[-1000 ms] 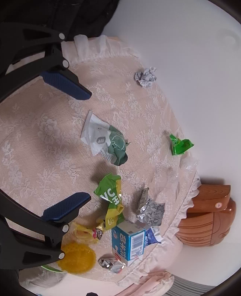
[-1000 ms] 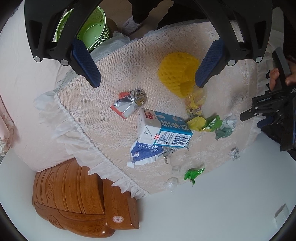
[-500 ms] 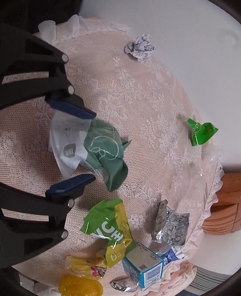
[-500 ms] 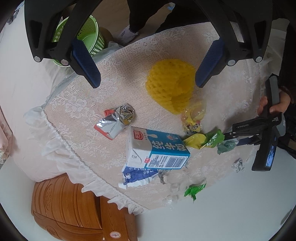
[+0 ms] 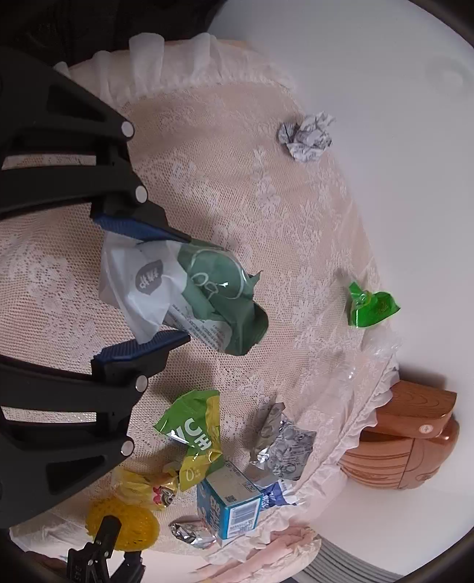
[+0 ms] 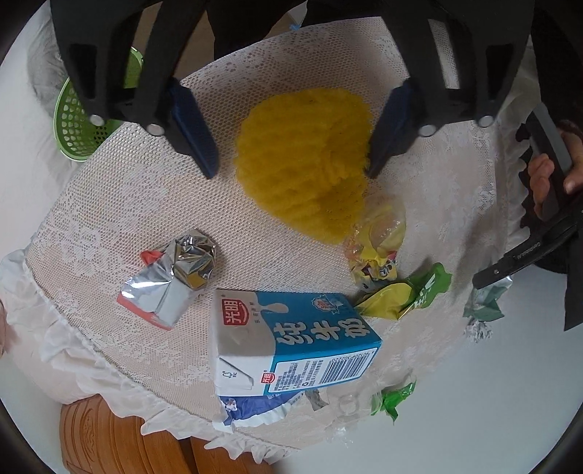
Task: Collect trash
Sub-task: 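Grasp the green-white wrapper with the left tool while the right tool grasps the yellow mesh net, then carry both items to the green wastebasket and release them inside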
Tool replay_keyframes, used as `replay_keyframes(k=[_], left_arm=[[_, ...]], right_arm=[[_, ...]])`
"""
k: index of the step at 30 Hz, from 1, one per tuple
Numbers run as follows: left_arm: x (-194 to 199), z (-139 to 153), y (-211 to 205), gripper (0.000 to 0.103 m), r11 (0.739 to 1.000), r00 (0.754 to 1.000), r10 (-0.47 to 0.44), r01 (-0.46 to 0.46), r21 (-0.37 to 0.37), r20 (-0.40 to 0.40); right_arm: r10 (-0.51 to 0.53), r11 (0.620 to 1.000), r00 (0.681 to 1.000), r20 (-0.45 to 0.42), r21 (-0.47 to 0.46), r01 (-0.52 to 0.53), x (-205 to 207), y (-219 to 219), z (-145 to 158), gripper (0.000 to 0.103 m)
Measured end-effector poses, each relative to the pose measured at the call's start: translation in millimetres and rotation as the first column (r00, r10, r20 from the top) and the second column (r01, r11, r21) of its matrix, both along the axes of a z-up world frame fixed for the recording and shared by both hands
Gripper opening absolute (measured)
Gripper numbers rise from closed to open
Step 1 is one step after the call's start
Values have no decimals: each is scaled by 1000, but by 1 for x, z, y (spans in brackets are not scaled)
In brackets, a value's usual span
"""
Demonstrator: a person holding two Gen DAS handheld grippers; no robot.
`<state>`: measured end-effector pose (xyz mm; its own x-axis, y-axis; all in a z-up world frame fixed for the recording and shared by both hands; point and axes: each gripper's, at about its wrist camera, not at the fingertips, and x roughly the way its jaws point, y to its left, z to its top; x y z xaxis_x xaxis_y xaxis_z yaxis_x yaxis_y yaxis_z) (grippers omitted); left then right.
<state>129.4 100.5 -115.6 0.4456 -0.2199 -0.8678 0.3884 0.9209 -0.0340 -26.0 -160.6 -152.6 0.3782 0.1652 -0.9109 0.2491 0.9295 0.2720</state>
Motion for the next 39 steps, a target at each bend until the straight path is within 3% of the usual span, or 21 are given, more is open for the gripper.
replay_keyframes(k=[5, 11, 16, 19, 22, 26, 31, 33, 34, 35, 39], left_arm=[[-22, 31, 5, 46, 999, 999, 30, -29, -23, 45], [-61, 65, -26, 46, 998, 994, -48, 51, -28, 102], [-104, 78, -87, 46, 975, 976, -199, 207, -83, 92], [-136, 77, -138, 46, 933, 938, -336, 343, -104, 78], [-169, 74, -190, 47, 878, 887, -459, 462, -128, 52], [-207, 66, -250, 46, 812, 818, -573, 574, -108, 37], [-237, 54, -303, 46, 750, 752, -659, 656, -82, -13], [-250, 49, -319, 46, 726, 726, -687, 685, -64, -25], [-257, 46, -328, 46, 712, 711, -702, 700, -54, -33], [-262, 43, -335, 46, 700, 699, -714, 712, -48, -41], [-286, 22, -366, 47, 647, 642, -761, 762, -35, -96]], right_arm=[[13, 999, 999, 41, 46, -15, -6, -7, 6, 42], [-16, 994, 995, 100, 112, 4, -26, -29, 25, 39], [-84, 994, 984, 155, 76, 73, -71, -67, 48, 39], [-174, 985, 975, 138, 12, 174, -113, -104, 48, 39], [-300, 951, 950, 79, -51, 305, -159, -147, 28, 39], [-449, 890, 894, 2, -94, 447, -206, -198, -22, 39], [-561, 827, 822, -95, -84, 555, -231, -245, -98, 41], [-579, 815, 806, -125, -96, 571, -237, -254, -115, 55], [-588, 809, 798, -135, -109, 578, -240, -258, -121, 72], [-594, 804, 793, -138, -120, 582, -243, -262, -125, 82], [-623, 782, 772, -126, -142, 607, -273, -273, -118, 97]])
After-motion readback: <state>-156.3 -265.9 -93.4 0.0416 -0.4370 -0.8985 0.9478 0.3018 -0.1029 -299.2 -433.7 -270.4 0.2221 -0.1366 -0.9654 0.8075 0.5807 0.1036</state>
